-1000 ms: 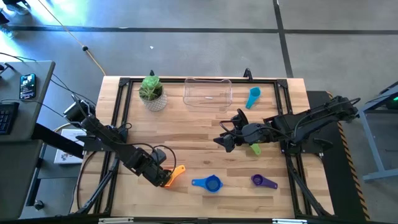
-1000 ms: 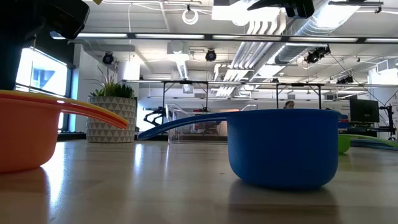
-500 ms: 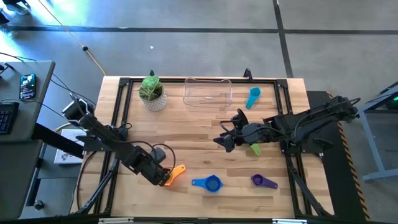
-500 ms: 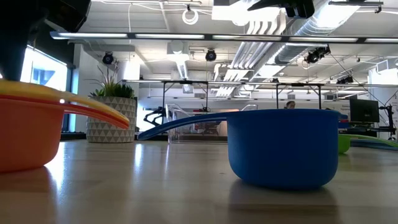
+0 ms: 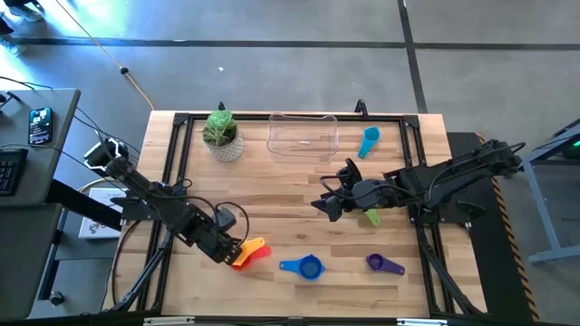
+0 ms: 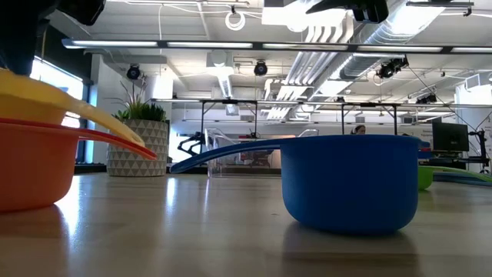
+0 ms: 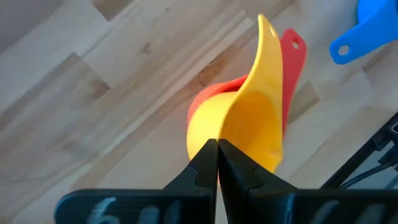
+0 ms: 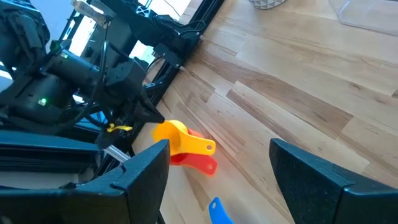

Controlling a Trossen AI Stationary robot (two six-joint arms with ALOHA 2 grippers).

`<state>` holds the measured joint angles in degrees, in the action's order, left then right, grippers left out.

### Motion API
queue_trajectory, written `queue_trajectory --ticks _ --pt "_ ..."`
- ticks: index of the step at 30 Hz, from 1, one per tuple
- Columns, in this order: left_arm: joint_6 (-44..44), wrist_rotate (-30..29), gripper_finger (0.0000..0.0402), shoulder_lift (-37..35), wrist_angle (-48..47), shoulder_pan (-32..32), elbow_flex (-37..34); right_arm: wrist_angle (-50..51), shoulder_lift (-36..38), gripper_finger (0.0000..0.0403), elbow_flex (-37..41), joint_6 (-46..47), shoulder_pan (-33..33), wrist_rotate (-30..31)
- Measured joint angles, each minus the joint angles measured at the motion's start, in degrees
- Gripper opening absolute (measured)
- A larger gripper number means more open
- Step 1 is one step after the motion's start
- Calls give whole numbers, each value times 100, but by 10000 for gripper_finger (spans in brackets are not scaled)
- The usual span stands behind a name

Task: Nest measuring cups in basket
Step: Stack the yellow measuring cup on top of the red measuring cup, then adjust the stacked measuring cups

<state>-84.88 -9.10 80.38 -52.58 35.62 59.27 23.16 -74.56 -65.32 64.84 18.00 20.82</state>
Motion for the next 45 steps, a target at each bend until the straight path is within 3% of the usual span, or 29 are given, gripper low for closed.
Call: queue_trajectory --ticks 17,36,45 --pt "450 -220 0 -718 -1444 -683 0 -28 0 266 0 -66 0 39" --pt "874 -163 0 -711 -1336 -671 -376 -43 0 266 0 -3 0 135" --pt "1717 -340 0 -711 -989 -695 -380 294 -170 266 0 1645 423 -229"
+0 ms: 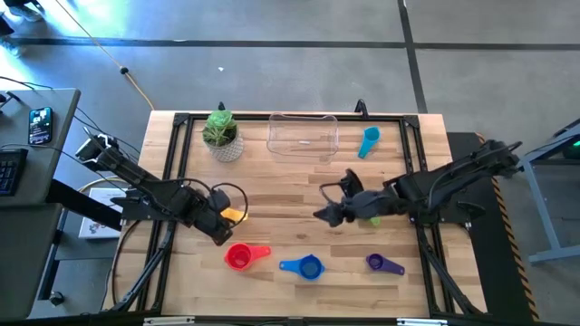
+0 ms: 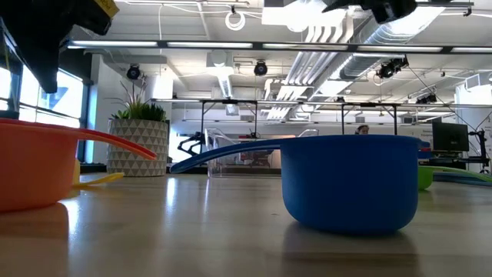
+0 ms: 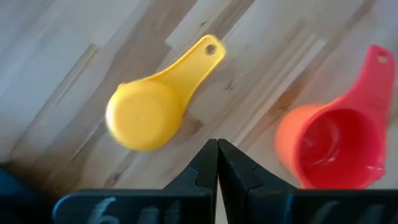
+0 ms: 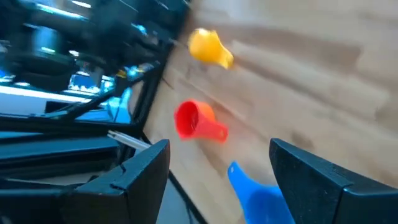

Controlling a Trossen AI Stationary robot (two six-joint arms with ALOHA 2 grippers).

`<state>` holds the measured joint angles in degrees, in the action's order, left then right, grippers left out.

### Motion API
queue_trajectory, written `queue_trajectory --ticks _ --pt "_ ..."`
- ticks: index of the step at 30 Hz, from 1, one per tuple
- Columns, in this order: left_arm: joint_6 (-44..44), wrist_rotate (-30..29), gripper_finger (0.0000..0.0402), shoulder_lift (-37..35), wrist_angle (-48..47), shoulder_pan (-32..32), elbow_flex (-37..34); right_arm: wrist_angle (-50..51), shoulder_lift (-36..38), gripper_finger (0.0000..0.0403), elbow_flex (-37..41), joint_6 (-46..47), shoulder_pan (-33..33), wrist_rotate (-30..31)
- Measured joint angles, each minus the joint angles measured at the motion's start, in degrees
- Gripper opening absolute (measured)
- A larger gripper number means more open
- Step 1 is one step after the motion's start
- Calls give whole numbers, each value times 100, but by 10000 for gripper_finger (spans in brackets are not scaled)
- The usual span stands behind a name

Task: Nest measuring cups in basket
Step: Adjust the stacked measuring cups

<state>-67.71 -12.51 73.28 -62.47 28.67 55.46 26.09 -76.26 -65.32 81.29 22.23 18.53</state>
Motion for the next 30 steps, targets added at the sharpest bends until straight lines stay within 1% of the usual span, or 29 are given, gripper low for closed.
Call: queue_trajectory --ticks 6,10,15,19,24,28,30 --pt "556 -16 0 0 294 -151 0 31 -564 266 0 1325 499 -39" --pt "894 -29 0 -2 283 -290 0 15 -934 266 0 1844 719 -58" --pt "1179 18 0 -2 283 -398 0 -83 -1404 266 0 1879 889 -36" --pt "1197 453 0 -2 281 -394 0 -168 -1724 266 0 1900 973 -17" --pt "1190 963 0 -2 289 -79 -2 -381 -1957 266 0 1924 1020 6" --pt "1089 1042 0 0 496 258 -4 -294 -1985 266 0 1922 987 8" --pt "1086 1042 0 25 846 394 -73 -181 -1985 266 0 1879 920 10"
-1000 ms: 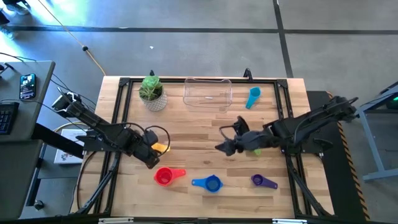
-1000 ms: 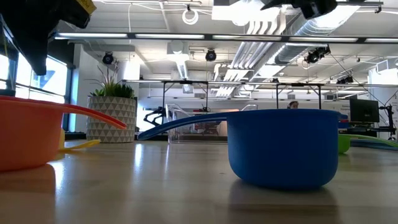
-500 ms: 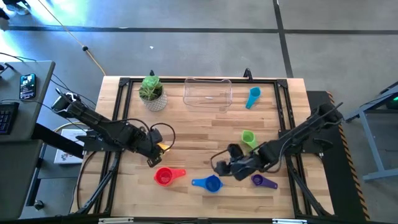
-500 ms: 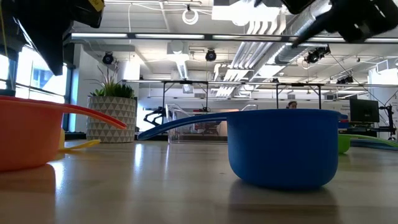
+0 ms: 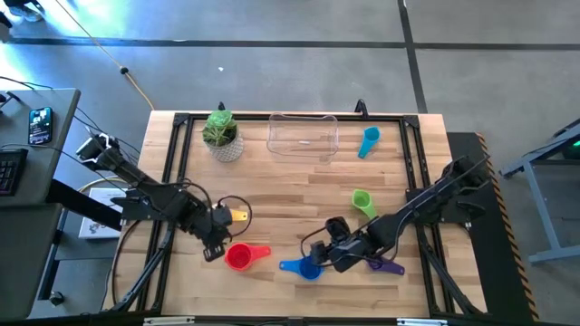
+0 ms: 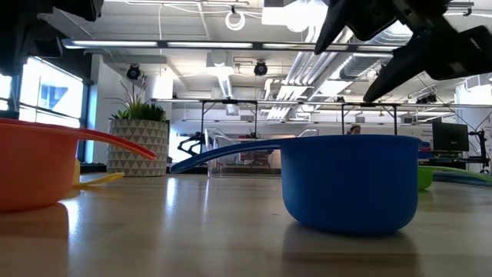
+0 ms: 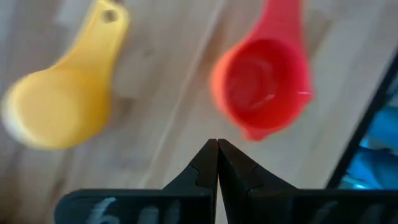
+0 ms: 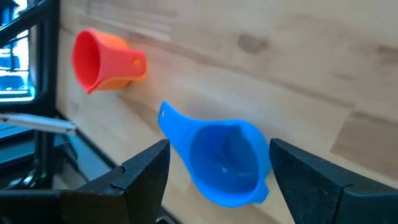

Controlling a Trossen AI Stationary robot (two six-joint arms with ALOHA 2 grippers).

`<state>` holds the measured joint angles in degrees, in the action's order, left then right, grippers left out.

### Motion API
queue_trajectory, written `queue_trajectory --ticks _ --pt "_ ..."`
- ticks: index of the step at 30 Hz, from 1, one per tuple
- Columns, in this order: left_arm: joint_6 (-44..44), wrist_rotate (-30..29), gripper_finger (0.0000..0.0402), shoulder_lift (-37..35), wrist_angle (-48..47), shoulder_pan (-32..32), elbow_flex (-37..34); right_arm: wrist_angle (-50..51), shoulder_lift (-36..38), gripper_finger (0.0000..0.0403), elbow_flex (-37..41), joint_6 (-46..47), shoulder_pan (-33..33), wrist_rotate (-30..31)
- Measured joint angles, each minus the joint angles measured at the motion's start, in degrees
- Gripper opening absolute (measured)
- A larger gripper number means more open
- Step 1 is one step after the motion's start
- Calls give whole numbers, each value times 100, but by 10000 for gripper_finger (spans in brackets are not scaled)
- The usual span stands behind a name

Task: Nest measuring cups in basket
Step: Adjust the stacked measuring cups

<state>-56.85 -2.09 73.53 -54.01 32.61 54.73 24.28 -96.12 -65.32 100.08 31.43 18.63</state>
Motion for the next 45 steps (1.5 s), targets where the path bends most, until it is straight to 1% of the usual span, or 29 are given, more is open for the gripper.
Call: queue_trajectory --ticks 3,6,10,14,19,22,24,26,29,31,34,38,42,45 --pt "-231 26 0 35 658 129 -250 53 0 266 0 -291 -131 -9" --pt "-635 128 0 117 1163 204 -432 -14 0 266 0 -713 -281 -182" --pt "-1225 105 0 158 1467 341 -527 -25 2 266 0 -1311 -508 -574" --pt "-1851 52 0 270 1553 525 -541 -68 4 266 0 -1838 -778 -1062" --pt "-2505 29 0 475 1554 768 -543 -271 9 266 0 -2469 -1069 -1382" --pt "-2725 11 0 568 1921 878 -543 -365 9 266 0 -2758 -1231 -1614" --pt "-2751 -117 0 571 2399 911 -543 -375 9 266 0 -2904 -1326 -1701" --pt "-2670 -385 0 565 2977 915 -543 -379 11 266 0 -3030 -1415 -1777" --pt "-2333 -811 0 543 3665 809 -541 -381 11 266 0 -3214 -1544 -1845" --pt "-2038 -908 0 584 3989 650 -539 -396 11 266 0 -3310 -1636 -1849" --pt "-1692 -853 0 762 4479 343 -539 -402 11 266 0 -3311 -1799 -1851" --pt "-1403 -569 0 1133 5135 23 -536 -403 11 266 0 -3312 -2116 -1824" --pt "-1402 -419 0 1447 5440 -86 -536 -403 11 266 0 -3438 -2466 -1809" --pt "-1395 -284 0 1628 5450 -91 -444 -408 11 266 0 -3520 -2713 -1805"
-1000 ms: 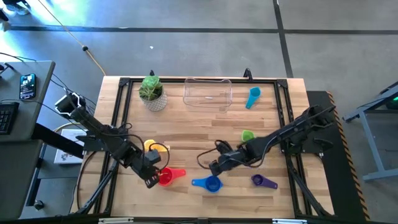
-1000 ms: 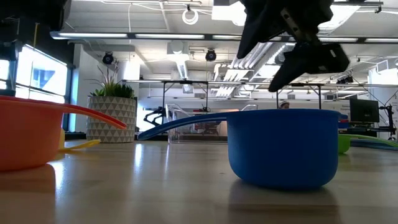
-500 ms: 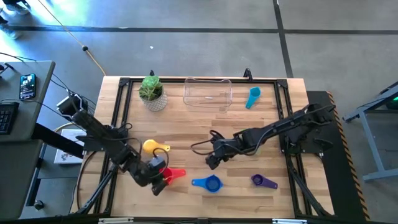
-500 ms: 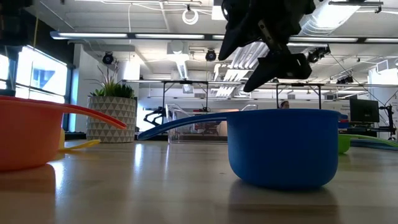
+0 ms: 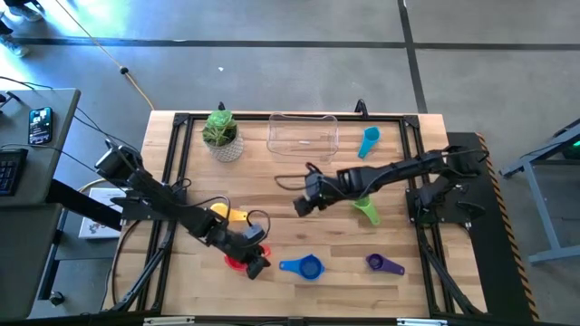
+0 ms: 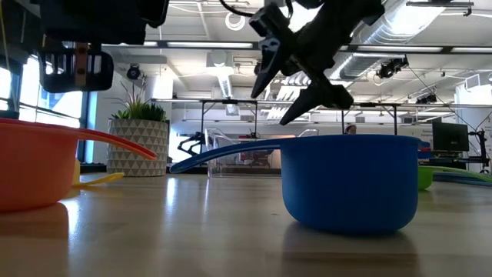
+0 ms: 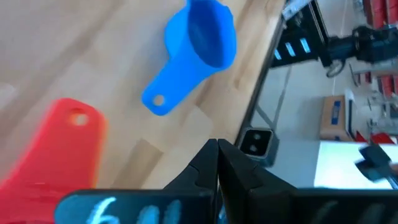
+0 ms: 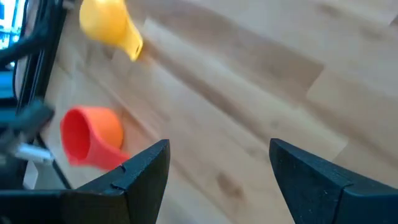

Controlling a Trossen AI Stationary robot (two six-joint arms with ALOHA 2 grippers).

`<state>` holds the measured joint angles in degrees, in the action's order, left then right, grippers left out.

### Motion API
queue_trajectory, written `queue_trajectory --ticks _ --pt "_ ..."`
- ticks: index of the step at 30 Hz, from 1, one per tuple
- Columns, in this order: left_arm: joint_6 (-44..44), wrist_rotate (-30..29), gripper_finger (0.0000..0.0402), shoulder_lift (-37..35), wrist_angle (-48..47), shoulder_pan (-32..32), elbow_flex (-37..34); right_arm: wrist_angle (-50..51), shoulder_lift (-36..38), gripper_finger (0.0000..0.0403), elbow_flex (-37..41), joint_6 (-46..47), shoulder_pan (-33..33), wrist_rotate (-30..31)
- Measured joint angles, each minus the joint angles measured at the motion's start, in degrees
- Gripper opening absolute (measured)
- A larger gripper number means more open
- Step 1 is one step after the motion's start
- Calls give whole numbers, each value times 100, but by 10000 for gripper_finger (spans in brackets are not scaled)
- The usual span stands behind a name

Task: Nest measuring cups in basket
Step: Adjust the stacked measuring cups

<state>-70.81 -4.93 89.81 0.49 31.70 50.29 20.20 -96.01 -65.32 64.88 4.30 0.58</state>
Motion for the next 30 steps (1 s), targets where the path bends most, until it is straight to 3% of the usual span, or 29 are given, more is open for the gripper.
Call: queue_trajectory --ticks 6,13,23,30 --pt "343 281 0 244 -383 0 458 -203 1 266 2 -203 -322 -7" --pt "853 365 0 479 -2474 -9 1332 -256 4 266 2 -196 -396 -8" --pt "1492 1095 0 946 -2584 -257 1545 -331 4 266 2 -141 -396 46" --pt "1576 1042 0 1009 -2722 -293 1545 -339 4 266 2 -130 -396 79"
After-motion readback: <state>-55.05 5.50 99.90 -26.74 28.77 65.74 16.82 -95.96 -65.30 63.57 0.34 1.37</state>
